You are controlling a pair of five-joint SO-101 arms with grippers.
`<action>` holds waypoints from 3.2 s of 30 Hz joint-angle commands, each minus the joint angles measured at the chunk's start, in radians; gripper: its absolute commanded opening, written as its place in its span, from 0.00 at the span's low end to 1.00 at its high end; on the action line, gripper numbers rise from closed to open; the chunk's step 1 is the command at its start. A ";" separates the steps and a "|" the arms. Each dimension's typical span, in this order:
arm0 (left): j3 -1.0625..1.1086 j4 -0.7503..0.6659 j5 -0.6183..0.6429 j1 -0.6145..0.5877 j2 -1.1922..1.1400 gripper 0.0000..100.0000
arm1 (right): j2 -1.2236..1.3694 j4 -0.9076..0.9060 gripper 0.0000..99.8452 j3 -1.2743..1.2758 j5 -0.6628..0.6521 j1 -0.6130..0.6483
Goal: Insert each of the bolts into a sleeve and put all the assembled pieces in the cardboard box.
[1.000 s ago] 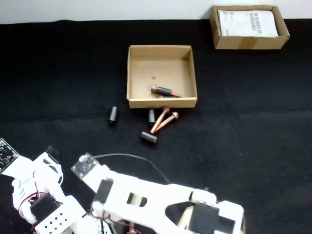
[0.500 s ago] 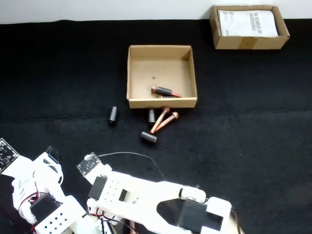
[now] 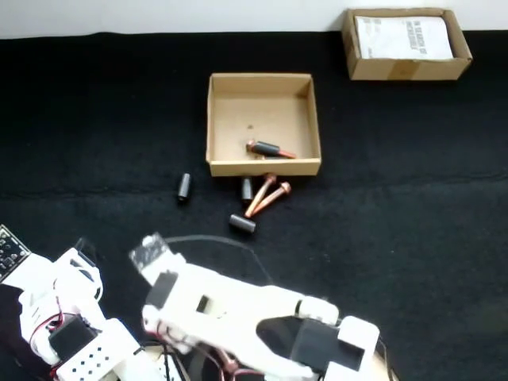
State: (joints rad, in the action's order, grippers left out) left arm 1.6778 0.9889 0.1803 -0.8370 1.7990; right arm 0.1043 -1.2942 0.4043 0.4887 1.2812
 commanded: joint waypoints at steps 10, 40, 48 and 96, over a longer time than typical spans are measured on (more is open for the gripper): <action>0.018 -0.011 -0.002 -0.002 0.001 0.28 | -0.004 -0.025 0.01 -0.298 -0.129 -0.452; 0.008 -0.098 0.006 0.404 0.002 0.28 | -0.274 -0.449 0.21 -0.578 -0.216 -0.794; 0.008 -0.132 -0.002 0.642 0.001 0.28 | -0.705 -0.467 0.21 -0.487 -0.420 -1.061; -0.185 -0.628 -1.597 1.152 -0.237 0.26 | -1.850 -0.302 0.21 0.579 -0.736 -1.586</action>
State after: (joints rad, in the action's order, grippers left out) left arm 1.6287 0.4181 -1.4461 0.3368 1.6794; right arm -1.7538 -1.6118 0.9782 -0.2447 -0.2992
